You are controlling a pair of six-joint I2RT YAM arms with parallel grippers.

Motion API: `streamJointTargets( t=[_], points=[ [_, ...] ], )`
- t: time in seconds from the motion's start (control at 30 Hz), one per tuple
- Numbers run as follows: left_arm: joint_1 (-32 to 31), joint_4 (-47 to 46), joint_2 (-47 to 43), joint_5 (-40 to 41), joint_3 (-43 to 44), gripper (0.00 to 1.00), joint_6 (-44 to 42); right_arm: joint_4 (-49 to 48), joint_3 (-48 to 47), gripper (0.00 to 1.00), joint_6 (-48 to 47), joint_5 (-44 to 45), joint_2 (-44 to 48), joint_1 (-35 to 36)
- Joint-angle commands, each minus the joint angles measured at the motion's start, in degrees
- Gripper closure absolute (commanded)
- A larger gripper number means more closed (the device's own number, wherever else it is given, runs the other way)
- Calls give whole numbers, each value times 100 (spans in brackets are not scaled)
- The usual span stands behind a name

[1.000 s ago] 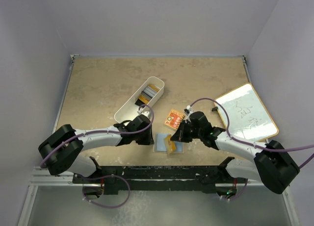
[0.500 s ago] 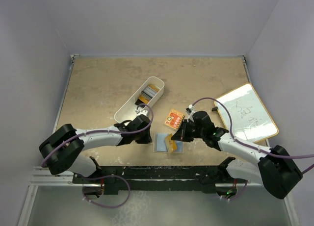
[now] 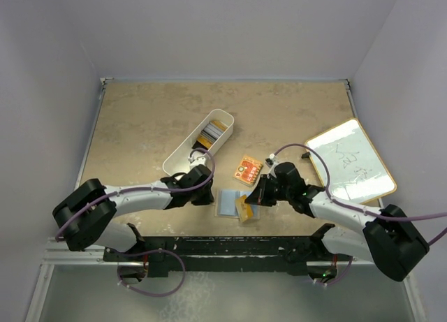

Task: Put the credit cards into the card holder
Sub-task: Insert the credit card into the card holder.

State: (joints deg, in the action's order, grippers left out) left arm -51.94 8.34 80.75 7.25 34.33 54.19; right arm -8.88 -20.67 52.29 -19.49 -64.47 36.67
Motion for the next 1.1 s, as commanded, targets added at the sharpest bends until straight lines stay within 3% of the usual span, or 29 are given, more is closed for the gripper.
streamJointTargets(
  t=[0.0, 1.07],
  points=[
    [-44, 120, -135, 188, -175, 100, 154, -499, 110, 100, 123, -39, -138, -29],
    [-79, 54, -253, 178, -277, 100, 173, -1074, 394, 100, 197, 201, -365, -114]
  ],
)
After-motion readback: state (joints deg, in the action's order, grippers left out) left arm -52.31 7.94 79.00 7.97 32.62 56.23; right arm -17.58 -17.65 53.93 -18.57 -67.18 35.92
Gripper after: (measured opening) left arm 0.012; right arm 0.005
